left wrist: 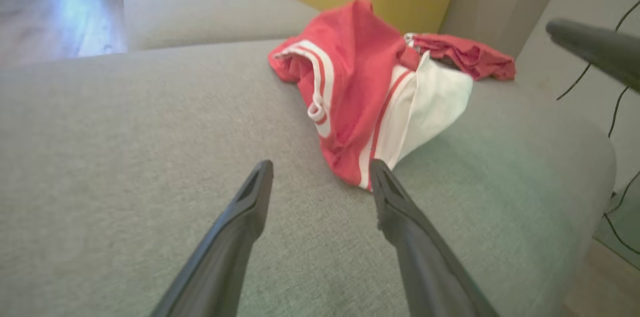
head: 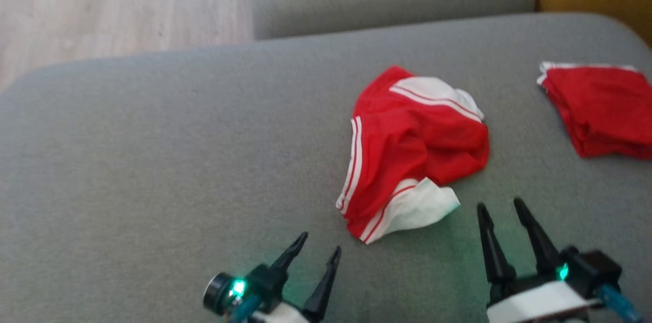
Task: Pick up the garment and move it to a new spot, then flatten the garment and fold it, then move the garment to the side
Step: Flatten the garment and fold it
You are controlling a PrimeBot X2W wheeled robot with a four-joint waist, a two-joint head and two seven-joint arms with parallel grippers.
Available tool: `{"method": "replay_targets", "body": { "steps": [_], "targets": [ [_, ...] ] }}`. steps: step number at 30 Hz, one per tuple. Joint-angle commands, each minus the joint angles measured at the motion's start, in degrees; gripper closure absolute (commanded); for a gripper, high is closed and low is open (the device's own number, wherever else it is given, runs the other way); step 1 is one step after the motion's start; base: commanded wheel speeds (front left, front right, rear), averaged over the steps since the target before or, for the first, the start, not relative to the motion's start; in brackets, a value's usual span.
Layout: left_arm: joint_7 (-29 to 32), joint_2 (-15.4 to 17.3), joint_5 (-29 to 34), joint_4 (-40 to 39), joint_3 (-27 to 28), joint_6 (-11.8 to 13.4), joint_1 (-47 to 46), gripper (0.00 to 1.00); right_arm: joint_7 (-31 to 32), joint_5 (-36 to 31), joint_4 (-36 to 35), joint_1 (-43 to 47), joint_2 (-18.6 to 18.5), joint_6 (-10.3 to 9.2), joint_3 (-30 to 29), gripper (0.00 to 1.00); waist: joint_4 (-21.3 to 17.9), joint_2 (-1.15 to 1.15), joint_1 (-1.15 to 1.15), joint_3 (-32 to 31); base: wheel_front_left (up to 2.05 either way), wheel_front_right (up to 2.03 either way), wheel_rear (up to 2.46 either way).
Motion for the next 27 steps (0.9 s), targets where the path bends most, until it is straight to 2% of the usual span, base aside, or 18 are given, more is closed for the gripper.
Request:
{"method": "replay_targets", "body": {
  "steps": [1, 6, 14, 15, 16, 17, 24, 27],
  "targets": [
    [0.42, -0.36, -0.92, 0.46, -0.17, -0.36, -3.97, 0.00, -0.62, 0.05, -2.11, -3.44, -1.63, -0.05, 1.55, 0.00, -1.96, 0.00, -0.01, 2.85, 0.00, 0.00, 0.00],
    [1.70, -0.37, -4.54, 6.60, -4.84, -1.10, -10.24, 0.00, -0.62, 0.12, -2.09, -5.84, -1.71, -0.05, 2.23, 0.00, -4.57, 0.00, -0.01, 5.85, 0.00, 0.00, 0.00],
    [-0.49, -0.37, -8.43, 13.92, -8.75, 0.04, -16.33, 0.00, -0.62, 0.53, -2.05, -7.68, -1.42, -0.05, 3.33, 0.00, -9.28, 0.00, -0.01, 8.21, 0.00, 0.00, 0.00],
    [-0.81, -0.37, -8.76, 14.35, -9.28, 0.00, -16.87, 0.10, -0.62, 0.54, -2.02, -7.72, -1.39, -0.05, 3.30, 0.00, -9.72, 0.00, -0.01, 8.25, 0.00, 0.00, 0.00],
    [-1.19, -0.37, -9.08, 14.46, -9.66, -0.04, -17.37, 0.59, -0.62, 0.56, -1.95, -7.72, -1.35, -0.05, 3.32, 0.00, -10.17, 0.00, -0.01, 8.21, 0.00, 0.00, 0.00],
    [-1.43, -0.37, -9.55, 14.58, -10.12, -0.32, -17.67, 1.00, -0.62, 0.59, -1.86, -7.69, -1.29, -0.05, 3.37, 0.00, -10.64, 0.00, -0.01, 8.07, 0.00, 0.00, 0.00],
    [-2.05, -0.37, -13.47, 10.39, -11.79, -2.51, -18.99, 1.00, -0.62, 0.82, -0.94, -7.07, -0.82, -0.05, 4.01, 0.00, -13.37, 0.00, -0.01, 5.69, 0.00, 0.00, 0.00],
    [-2.08, -0.37, -16.30, 4.78, -11.33, -3.28, -20.02, 1.00, -0.62, 1.02, -0.51, -6.73, -0.59, -0.05, 4.77, 0.00, -14.88, 0.00, -0.01, 3.86, 0.00, 0.00, 0.00]
  ]
}}
